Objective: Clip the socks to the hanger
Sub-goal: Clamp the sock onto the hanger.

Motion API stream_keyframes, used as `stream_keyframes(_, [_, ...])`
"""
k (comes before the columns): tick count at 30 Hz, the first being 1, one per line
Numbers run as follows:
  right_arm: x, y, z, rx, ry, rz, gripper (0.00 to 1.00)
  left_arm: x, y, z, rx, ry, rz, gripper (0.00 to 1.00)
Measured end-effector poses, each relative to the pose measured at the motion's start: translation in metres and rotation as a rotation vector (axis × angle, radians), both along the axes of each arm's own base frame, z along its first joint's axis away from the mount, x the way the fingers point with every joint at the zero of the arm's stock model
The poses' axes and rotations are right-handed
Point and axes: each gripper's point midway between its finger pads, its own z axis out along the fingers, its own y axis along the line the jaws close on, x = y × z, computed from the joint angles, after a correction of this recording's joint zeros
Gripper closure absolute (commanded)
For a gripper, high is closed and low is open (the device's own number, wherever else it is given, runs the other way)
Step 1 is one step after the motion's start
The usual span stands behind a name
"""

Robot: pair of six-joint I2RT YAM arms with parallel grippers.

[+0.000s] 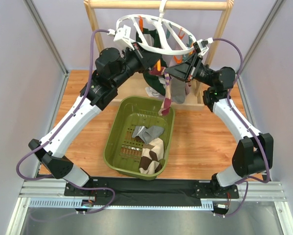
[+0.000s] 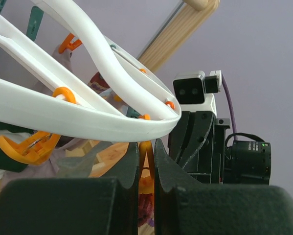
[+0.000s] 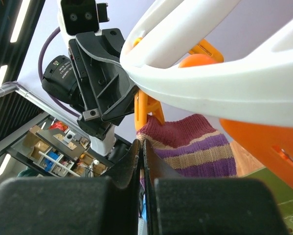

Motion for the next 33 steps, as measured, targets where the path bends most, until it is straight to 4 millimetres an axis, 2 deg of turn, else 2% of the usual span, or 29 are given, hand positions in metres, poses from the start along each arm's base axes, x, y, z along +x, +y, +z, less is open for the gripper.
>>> stream_keyframes(2, [0.000,0.000,0.000,0.002,0.002,0.001,1.00,0.000,0.000,0.001,-0.001,-0.001,-0.001,1.00])
stream_keyframes(3, [0.000,0.000,0.001,0.003,0.001,0.002,1.00,0.000,0.000,0.001,-0.002,0.000,-0.002,0.97])
stream_keyframes(4, [-0.001,0.000,0.001,0.004,0.002,0.002,1.00,0.000,0.000,0.001,-0.003,0.001,-0.002,0.90])
stream_keyframes(5, [-0.001,0.000,0.001,0.004,0.003,0.003,1.00,0.000,0.000,0.001,-0.003,0.001,-0.002,0.76])
stream_keyframes(7, [-0.001,0.000,0.001,0.005,0.005,0.003,1.00,0.000,0.001,0.001,-0.006,0.004,-0.002,0.61])
stream_keyframes(8, [0.000,0.000,0.001,0.006,0.006,0.003,1.00,0.001,0.001,0.000,-0.006,0.006,0.000,0.50])
stream_keyframes(11, [0.000,0.000,0.002,0.013,0.005,0.004,1.00,0.000,0.001,-0.004,-0.008,0.019,-0.007,0.37])
stream_keyframes(16, [0.005,0.000,0.002,0.020,0.005,0.001,1.00,-0.002,0.000,-0.009,-0.002,0.036,-0.012,0.30])
stream_keyframes(18, [0.006,0.001,0.002,0.022,0.005,0.000,1.00,-0.002,0.001,-0.009,0.003,0.033,-0.010,0.02])
stream_keyframes(19, [0.007,0.001,0.002,0.022,0.003,0.001,0.96,-0.003,0.002,-0.009,0.002,0.035,-0.007,0.00])
stream_keyframes(20, [0.008,0.001,0.002,0.023,0.002,0.000,0.76,-0.003,0.004,-0.008,0.001,0.037,-0.002,0.00])
stream_keyframes(22, [0.009,0.001,0.001,0.023,0.008,0.001,0.60,-0.004,0.007,-0.008,0.002,0.041,0.007,0.00])
stream_keyframes(23, [0.009,0.001,0.001,0.023,0.008,0.000,0.49,-0.004,0.009,-0.008,0.002,0.042,0.014,0.00])
stream_keyframes(25, [0.012,0.002,-0.002,0.011,0.006,-0.009,0.34,-0.005,0.016,-0.009,0.005,0.048,0.039,0.00])
stream_keyframes(28, [0.019,0.004,-0.013,-0.038,0.020,-0.042,0.31,-0.010,0.029,-0.012,0.018,0.057,0.080,0.00])
stream_keyframes(33, [0.021,0.002,-0.037,-0.191,0.001,-0.136,0.32,-0.023,0.059,-0.020,0.063,0.042,0.149,0.01])
